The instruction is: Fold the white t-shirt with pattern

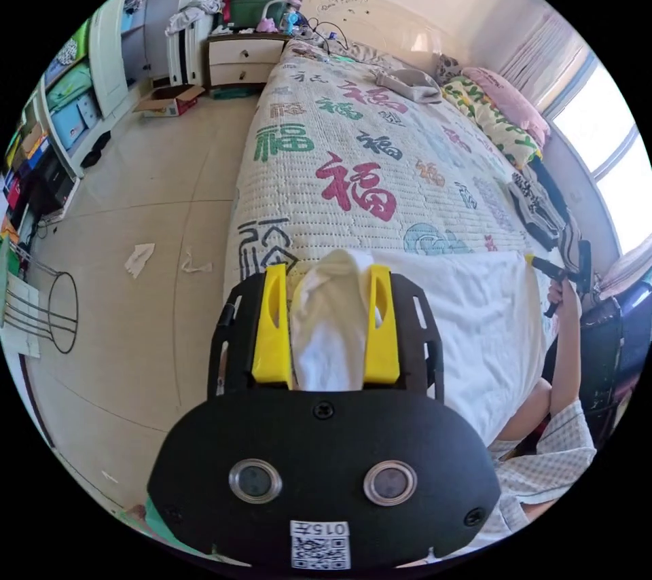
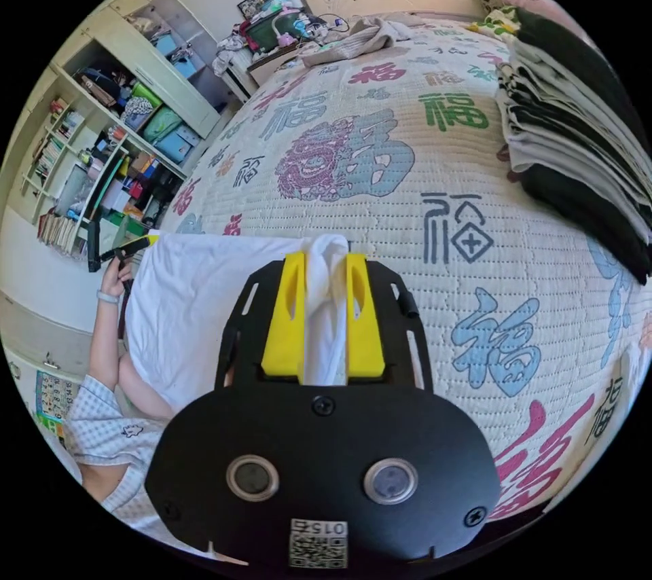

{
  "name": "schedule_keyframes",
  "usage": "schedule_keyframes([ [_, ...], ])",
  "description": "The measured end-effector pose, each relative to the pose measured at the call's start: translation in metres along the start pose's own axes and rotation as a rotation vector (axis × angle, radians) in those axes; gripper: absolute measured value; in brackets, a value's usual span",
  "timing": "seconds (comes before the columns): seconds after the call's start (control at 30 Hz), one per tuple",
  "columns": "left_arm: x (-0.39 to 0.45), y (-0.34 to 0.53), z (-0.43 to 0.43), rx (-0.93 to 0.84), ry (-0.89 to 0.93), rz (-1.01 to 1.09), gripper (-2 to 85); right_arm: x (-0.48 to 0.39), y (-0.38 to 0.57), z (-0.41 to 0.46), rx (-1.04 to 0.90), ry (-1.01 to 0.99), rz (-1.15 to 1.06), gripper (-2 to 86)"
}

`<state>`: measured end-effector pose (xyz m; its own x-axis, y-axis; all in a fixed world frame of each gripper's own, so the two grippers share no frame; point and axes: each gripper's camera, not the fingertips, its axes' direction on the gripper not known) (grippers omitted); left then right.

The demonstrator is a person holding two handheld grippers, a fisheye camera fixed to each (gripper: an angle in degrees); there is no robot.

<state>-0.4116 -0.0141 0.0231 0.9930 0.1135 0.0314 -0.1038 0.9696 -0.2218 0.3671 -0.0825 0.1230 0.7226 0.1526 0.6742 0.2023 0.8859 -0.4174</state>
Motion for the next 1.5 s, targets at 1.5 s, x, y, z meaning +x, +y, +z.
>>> schedule_keyframes([
  [1.5,0.154,0.187,-0.054,-0.104,0.354,0.816,11.8,-0.121,0.189,0.003,-0.245,-0.119,-0.716,10.5],
])
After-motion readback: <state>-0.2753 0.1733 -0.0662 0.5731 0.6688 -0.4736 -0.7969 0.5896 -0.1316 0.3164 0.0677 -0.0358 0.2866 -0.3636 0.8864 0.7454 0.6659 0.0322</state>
